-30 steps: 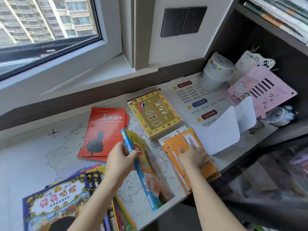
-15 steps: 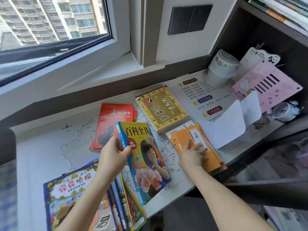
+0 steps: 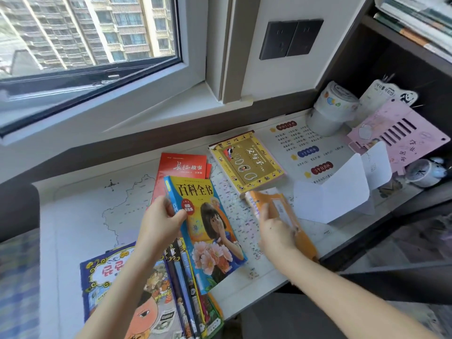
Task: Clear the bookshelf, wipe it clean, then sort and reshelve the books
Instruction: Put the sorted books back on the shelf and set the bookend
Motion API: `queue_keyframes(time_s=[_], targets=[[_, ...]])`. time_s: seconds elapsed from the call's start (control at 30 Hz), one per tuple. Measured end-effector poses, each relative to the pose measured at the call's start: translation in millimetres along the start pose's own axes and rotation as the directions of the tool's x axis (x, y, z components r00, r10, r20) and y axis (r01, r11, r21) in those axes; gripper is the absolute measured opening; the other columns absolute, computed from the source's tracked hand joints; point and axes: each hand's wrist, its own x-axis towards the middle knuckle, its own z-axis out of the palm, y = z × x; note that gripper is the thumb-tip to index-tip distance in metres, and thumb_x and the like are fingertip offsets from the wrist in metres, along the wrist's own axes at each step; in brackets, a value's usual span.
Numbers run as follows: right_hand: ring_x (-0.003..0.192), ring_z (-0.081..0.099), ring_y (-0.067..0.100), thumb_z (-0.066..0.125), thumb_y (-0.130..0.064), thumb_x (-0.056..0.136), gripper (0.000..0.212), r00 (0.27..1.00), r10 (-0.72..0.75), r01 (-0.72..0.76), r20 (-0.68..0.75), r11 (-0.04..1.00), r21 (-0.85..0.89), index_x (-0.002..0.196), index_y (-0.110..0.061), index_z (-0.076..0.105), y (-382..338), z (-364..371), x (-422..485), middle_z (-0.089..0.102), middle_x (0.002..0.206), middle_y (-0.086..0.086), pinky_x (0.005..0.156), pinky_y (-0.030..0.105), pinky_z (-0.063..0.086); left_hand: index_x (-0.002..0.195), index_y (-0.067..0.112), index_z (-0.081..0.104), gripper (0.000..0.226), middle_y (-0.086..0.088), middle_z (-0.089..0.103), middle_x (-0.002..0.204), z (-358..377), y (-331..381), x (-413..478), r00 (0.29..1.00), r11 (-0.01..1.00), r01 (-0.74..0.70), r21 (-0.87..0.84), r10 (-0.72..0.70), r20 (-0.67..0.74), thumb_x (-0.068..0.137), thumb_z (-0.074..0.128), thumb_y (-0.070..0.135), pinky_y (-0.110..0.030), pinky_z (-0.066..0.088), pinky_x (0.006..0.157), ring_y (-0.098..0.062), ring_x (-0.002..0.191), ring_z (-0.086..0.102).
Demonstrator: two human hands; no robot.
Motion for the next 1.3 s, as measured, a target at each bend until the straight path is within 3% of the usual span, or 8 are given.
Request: queue_keyframes(time_s=[0.2, 0.43, 0.5, 0.57, 0.67, 0.93, 1.1, 1.3], targets=[[0.088, 0.064, 0.032, 0.040, 0.007, 0.092, 0.071, 0.978, -0.192, 0.187, 0.076, 0.980, 0.069, 0.149, 0.001, -0.002, -76, 1, -31, 0.062, 0.103, 0.030, 0.069, 0.038, 0.052, 0.078, 0.004, 0.044, 0.025, -0.016, 0.062, 0.078, -62, 28, 15, 0.970, 0.985, -0.157, 0.069, 0.167, -0.178, 0.084, 0.066, 0.015, -0.052, 0.055, 0.064, -0.034, 0.067, 0.063], [0.076, 0.052, 0.021, 0.049, -0.025, 0.094, 0.014, 0.895, -0.273, 0.034, 0.353, 0.831, 0.556, 0.096, -0.011, 0.053, -42, -42, -7, 0.055, 0.087, 0.005, 0.066, 0.034, 0.045, 0.089, 0.021, 0.057, 0.015, 0.004, 0.068, 0.085, -79, 42, 19, 0.982, 0.947, -0.166, -0.275, 0.183, 0.037, 0.092, 0.059, 0.007, -0.019, 0.052, 0.049, -0.007, 0.067, 0.066], [0.074, 0.051, 0.019, 0.044, -0.012, 0.095, 0.018, 0.953, -0.101, -0.167, 0.285, 0.610, 0.775, 0.096, -0.006, 0.061, -15, -51, 7, 0.061, 0.091, 0.010, 0.064, 0.028, 0.038, 0.092, 0.018, 0.058, 0.012, 0.001, 0.068, 0.086, -71, 35, 18, 0.986, 0.923, -0.085, -0.374, 0.131, 0.100, 0.093, 0.057, 0.007, -0.017, 0.053, 0.051, -0.004, 0.064, 0.066], [0.074, 0.056, 0.020, 0.040, -0.023, 0.101, 0.031, 0.928, 0.038, -0.371, 0.370, 0.050, 0.927, 0.111, -0.004, 0.062, 7, -63, 7, 0.063, 0.092, 0.010, 0.061, 0.026, 0.041, 0.095, 0.015, 0.059, 0.010, -0.004, 0.068, 0.090, -61, 24, 18, 0.985, 0.888, -0.006, -0.461, 0.085, 0.151, 0.094, 0.055, 0.007, -0.019, 0.054, 0.053, -0.007, 0.066, 0.067], [0.076, 0.061, 0.024, 0.039, -0.048, 0.099, 0.051, 0.900, -0.208, -0.437, 0.384, -0.406, 0.803, 0.103, -0.006, 0.068, 23, -71, 9, 0.067, 0.082, 0.010, 0.074, 0.031, 0.048, 0.102, 0.009, 0.058, 0.010, -0.007, 0.072, 0.087, -45, 11, 18, 0.958, 0.813, 0.124, -0.569, 0.052, 0.283, 0.095, 0.051, 0.008, -0.023, 0.055, 0.053, -0.015, 0.065, 0.069], [0.061, 0.062, 0.015, 0.040, -0.005, 0.098, 0.025, 0.877, -0.310, -0.465, 0.368, -0.346, 0.815, 0.086, -0.003, 0.062, 28, -70, -6, 0.066, 0.068, 0.007, 0.059, 0.024, 0.051, 0.098, 0.007, 0.062, 0.017, -0.014, 0.067, 0.094, -6, 9, 13, 0.917, 0.763, 0.248, -0.597, 0.014, 0.399, 0.098, 0.045, 0.007, -0.026, 0.055, 0.058, -0.018, 0.067, 0.064], [0.108, 0.064, 0.026, 0.035, -0.050, 0.100, 0.053, 0.919, -0.286, -0.383, 0.272, -0.479, 0.790, 0.121, -0.012, 0.064, 34, -80, -17, 0.067, 0.117, 0.013, 0.095, 0.040, 0.048, 0.107, 0.004, 0.061, 0.017, -0.011, 0.066, 0.098, 21, 7, 7, 0.958, 0.909, 0.170, -0.380, -0.062, 0.279, 0.098, 0.049, 0.012, -0.021, 0.050, 0.050, -0.015, 0.068, 0.064], [0.069, 0.045, 0.021, 0.053, -0.025, 0.097, 0.029, 0.960, 0.248, 0.068, -0.134, 0.258, 0.964, 0.086, 0.002, 0.052, 33, -96, -14, 0.053, 0.074, 0.013, 0.061, 0.037, 0.035, 0.124, 0.000, 0.055, 0.030, -0.017, 0.064, 0.114, 33, 13, 2, 0.966, 0.917, 0.177, -0.359, -0.093, 0.240, 0.095, 0.053, 0.006, -0.036, 0.056, 0.081, -0.025, 0.090, 0.065]])
